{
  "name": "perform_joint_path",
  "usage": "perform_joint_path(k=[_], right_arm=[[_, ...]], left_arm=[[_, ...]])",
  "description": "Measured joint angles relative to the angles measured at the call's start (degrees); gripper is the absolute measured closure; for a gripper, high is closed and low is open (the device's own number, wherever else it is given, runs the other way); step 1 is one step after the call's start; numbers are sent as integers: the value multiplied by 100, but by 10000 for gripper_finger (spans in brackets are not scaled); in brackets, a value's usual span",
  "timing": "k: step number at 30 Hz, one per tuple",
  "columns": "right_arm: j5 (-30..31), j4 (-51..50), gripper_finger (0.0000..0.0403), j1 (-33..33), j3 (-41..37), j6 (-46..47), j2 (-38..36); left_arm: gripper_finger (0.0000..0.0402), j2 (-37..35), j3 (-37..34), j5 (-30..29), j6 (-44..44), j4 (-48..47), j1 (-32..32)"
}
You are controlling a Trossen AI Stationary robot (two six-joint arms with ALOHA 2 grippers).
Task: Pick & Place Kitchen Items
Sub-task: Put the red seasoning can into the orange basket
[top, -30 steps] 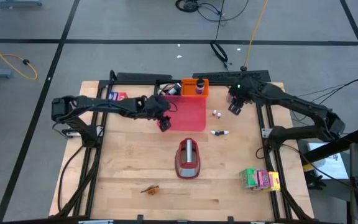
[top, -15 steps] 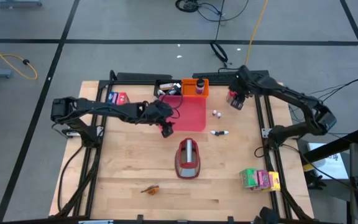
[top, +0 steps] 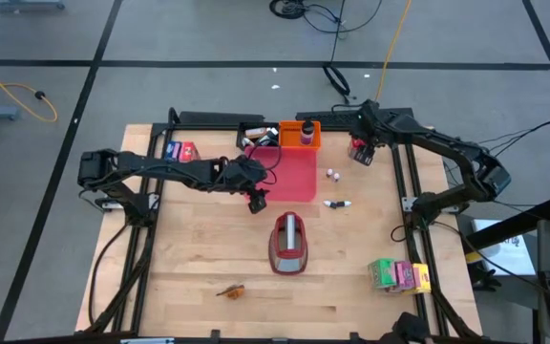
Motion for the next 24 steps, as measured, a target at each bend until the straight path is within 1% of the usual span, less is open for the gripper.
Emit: perform_joint_path(k=[7, 10, 15, 17, 24], right_arm=[[-42, 109, 144, 0, 0, -48, 0], [-293, 71, 146, 0, 0, -53, 0], [-416, 71, 146, -12, 0, -199, 0], [-594, 70, 147, -67, 0, -257, 0], [-626, 63, 147, -291, 0, -429, 152]], left_arm=[[158, 0, 0, 0, 0, -2, -7], [158, 0, 0, 0, 0, -2, -7], [158, 0, 0, 0, 9, -4, -7], [158, 0, 0, 13, 10, -3, -7], [158, 0, 0, 52, 11, -2, -7]])
